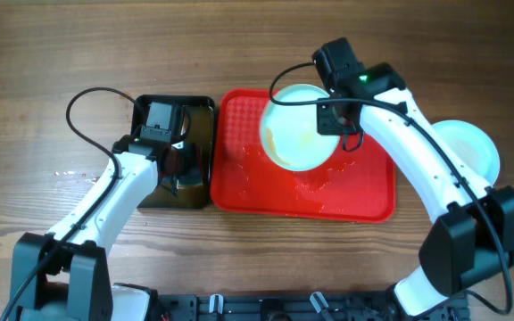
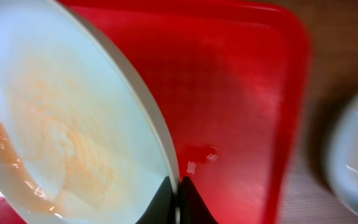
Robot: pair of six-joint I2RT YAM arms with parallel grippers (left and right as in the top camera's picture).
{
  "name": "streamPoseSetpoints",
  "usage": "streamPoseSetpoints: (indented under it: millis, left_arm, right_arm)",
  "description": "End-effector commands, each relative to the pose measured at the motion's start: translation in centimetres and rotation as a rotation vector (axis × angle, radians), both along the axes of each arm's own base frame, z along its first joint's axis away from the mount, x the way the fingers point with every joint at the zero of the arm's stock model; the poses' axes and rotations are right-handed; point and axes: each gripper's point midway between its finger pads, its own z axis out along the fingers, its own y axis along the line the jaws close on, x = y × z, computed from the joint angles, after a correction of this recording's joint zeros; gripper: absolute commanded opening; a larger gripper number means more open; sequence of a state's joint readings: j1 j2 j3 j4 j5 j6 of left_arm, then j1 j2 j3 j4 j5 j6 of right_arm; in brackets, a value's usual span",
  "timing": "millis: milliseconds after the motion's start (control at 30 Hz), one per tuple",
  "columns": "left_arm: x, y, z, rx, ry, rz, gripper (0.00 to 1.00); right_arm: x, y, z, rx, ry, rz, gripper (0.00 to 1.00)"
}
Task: Clean dirty plates on tray and stack at the side
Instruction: 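Lift the white plate with right gripper and carry it right of tray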
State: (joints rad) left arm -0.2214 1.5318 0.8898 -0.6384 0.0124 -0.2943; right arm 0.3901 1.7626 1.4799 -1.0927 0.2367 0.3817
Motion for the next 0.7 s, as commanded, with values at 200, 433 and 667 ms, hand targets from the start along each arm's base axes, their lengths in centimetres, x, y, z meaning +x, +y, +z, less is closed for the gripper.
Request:
streamPoseSetpoints:
  millis: [200,433,667]
  left_arm:
    - [0.8,0.1,1.0,-0.002,-0.041,0.015,0.61]
    - [0.8,0.1,1.0,-0.002,-0.041,0.015,0.61]
    - [0.8,0.1,1.0,-0.002,-0.041,0.015,0.62]
  right_arm:
    - [-1.8,-1.2,8.5,-0.511,-0.406,-0.088,0.04]
    - [-1.6,1.2,9.8,-0.567,-0.48,0.02,0.04]
    - [-1.5,1.2,9.8,-0.563,-0.486,0.017,0.04]
